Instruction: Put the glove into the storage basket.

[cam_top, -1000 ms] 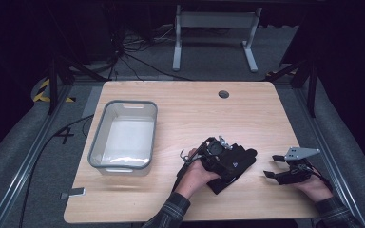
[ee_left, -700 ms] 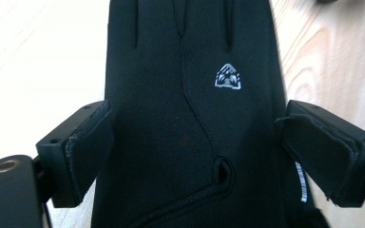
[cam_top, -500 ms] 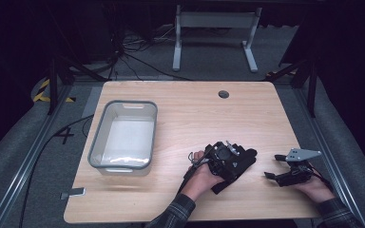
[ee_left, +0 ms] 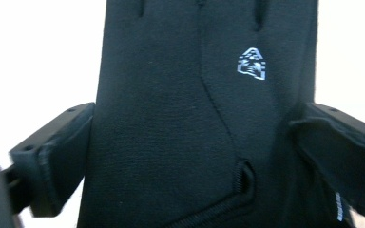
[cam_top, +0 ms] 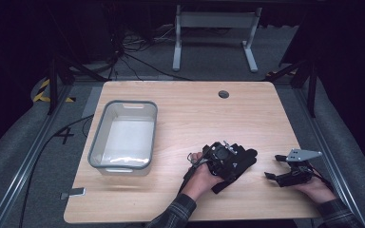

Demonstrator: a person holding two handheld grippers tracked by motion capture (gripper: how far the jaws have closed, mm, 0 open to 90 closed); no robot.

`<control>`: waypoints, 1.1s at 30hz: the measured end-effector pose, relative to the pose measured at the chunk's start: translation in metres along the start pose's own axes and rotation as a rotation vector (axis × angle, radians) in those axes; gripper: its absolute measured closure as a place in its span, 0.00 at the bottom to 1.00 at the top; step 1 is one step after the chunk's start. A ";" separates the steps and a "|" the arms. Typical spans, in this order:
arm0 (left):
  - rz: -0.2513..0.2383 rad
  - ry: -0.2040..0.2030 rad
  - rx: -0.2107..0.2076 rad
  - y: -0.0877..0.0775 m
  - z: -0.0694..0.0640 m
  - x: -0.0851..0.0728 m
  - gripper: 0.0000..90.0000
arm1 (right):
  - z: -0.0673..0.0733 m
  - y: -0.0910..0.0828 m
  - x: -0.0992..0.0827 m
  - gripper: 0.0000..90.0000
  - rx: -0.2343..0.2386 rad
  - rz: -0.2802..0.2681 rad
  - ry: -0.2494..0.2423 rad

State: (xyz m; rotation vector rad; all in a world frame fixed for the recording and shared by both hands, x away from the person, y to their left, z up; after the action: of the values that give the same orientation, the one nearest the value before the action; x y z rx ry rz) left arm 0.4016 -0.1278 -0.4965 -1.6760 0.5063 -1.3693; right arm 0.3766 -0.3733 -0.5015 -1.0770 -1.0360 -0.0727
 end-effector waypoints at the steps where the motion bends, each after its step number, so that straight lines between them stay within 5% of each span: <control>1: -0.003 0.000 -0.002 -0.001 -0.001 0.000 0.09 | 0.000 0.000 0.000 0.14 0.000 0.001 0.000; 6: -0.010 0.020 -0.023 -0.004 -0.003 0.002 0.22 | 0.000 0.000 0.000 0.14 0.001 0.000 -0.001; 11: -0.017 0.042 -0.071 -0.008 -0.007 0.003 0.52 | 0.000 0.000 0.000 0.14 0.001 0.001 -0.001; 15: -0.029 0.031 -0.106 -0.009 -0.006 0.002 0.65 | 0.000 0.000 0.000 0.14 0.001 0.001 -0.001; 26: -0.072 -0.022 -0.131 -0.022 -0.004 0.008 0.75 | 0.000 0.000 0.000 0.13 0.006 0.004 -0.006; 33: -0.084 -0.013 -0.139 -0.034 -0.001 0.016 0.75 | 0.000 0.000 0.000 0.13 0.006 0.004 -0.006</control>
State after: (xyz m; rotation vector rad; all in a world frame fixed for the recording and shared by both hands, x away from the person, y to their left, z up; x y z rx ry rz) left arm 0.3985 -0.1222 -0.4598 -1.8354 0.5389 -1.4097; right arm 0.3769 -0.3736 -0.5016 -1.0741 -1.0388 -0.0632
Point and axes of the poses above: each handheld gripper's, and its own axes: y roughly forward along the jaws, x roughly out of its top, z roughly to its left, the point moved 5 cm from there along y, roughly forward along the jaws, and after that the axes turned 8 degrees about y, right-handed, at the moved point
